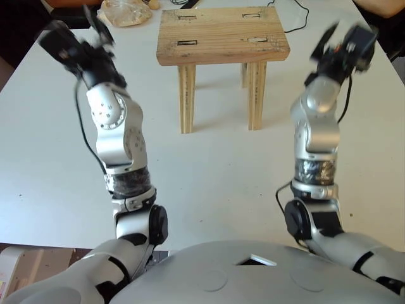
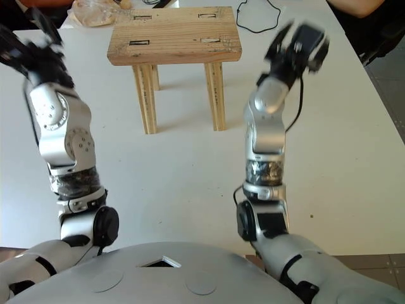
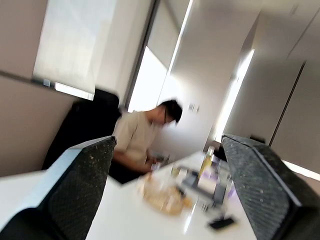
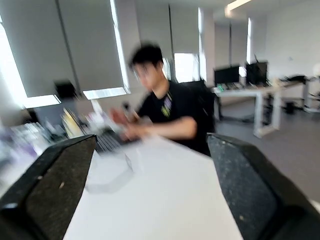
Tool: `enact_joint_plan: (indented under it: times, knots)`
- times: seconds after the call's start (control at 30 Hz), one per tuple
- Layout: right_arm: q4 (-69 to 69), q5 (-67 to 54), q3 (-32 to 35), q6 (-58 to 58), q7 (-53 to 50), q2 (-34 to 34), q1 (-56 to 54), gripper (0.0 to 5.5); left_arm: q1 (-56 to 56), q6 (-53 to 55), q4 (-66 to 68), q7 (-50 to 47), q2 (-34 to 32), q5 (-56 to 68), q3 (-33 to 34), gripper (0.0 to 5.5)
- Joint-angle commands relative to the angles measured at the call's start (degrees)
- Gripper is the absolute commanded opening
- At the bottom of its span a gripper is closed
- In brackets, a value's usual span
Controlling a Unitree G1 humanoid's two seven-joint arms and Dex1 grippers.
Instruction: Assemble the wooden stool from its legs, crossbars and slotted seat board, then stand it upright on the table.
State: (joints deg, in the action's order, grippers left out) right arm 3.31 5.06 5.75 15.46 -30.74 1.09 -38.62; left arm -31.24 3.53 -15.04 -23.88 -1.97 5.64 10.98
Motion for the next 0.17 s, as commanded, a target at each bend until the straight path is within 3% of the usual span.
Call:
enact_joint_plan:
  times: [0.03, 0.17]
  knots:
    - [0.3, 3.2, -8.2, -5.2, 2.9, 4.1, -14.9, 4.04, -10.1, 0.4, -0.1, -2.3, 6.2, -8.9, -10.9, 3.89]
    - [0.0, 5.7, -12.5, -9.7, 3.9, 7.4, -17.2, 4.04, -13.5, -2.0, 1.1, -0.7, 8.9, -7.9, -11.3, 3.89]
